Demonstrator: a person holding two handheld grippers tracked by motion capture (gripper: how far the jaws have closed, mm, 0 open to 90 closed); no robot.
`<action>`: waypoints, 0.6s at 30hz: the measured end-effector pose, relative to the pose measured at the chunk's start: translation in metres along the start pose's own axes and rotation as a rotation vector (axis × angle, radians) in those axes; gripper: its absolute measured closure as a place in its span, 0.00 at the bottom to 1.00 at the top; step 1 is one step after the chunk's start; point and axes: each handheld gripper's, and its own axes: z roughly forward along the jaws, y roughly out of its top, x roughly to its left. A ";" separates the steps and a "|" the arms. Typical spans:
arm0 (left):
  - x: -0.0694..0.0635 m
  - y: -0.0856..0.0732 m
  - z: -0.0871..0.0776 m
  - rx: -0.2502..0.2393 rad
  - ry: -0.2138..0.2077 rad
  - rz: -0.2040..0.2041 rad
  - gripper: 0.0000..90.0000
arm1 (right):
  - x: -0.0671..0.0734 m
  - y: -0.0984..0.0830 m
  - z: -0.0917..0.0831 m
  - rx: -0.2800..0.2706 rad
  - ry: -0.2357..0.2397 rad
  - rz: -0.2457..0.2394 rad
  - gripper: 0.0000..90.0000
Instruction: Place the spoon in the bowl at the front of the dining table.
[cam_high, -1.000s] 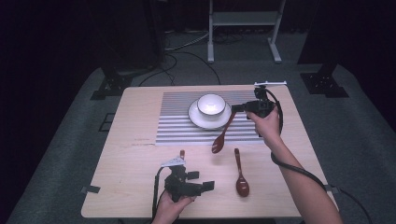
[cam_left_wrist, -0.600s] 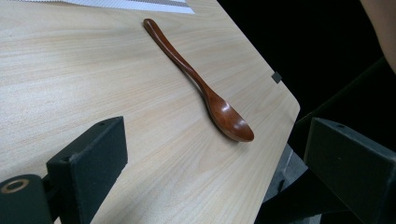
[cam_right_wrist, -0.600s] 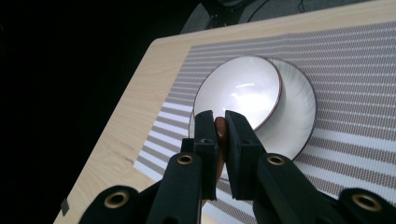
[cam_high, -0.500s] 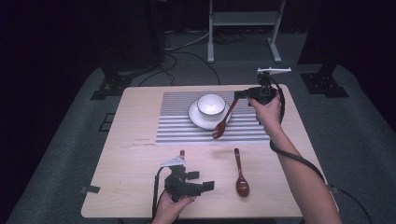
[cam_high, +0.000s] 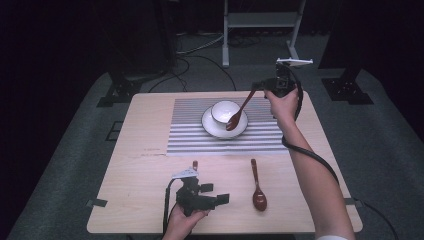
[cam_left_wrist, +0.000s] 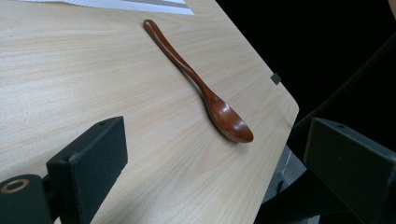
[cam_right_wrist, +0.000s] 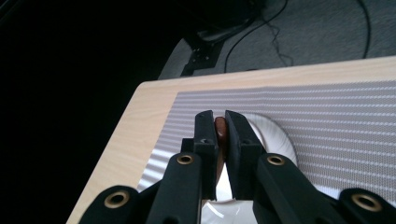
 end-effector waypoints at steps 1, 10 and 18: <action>0.000 0.000 0.000 -0.001 0.001 -0.001 0.06 | 0.000 0.001 0.002 -0.008 -0.009 -0.002 0.92; 0.000 0.000 -0.001 -0.002 -0.001 0.001 0.06 | 0.000 0.010 0.014 -0.061 -0.075 0.023 0.92; 0.001 0.001 -0.001 -0.006 -0.001 -0.004 0.06 | -0.004 0.010 0.021 -0.080 -0.121 0.027 0.92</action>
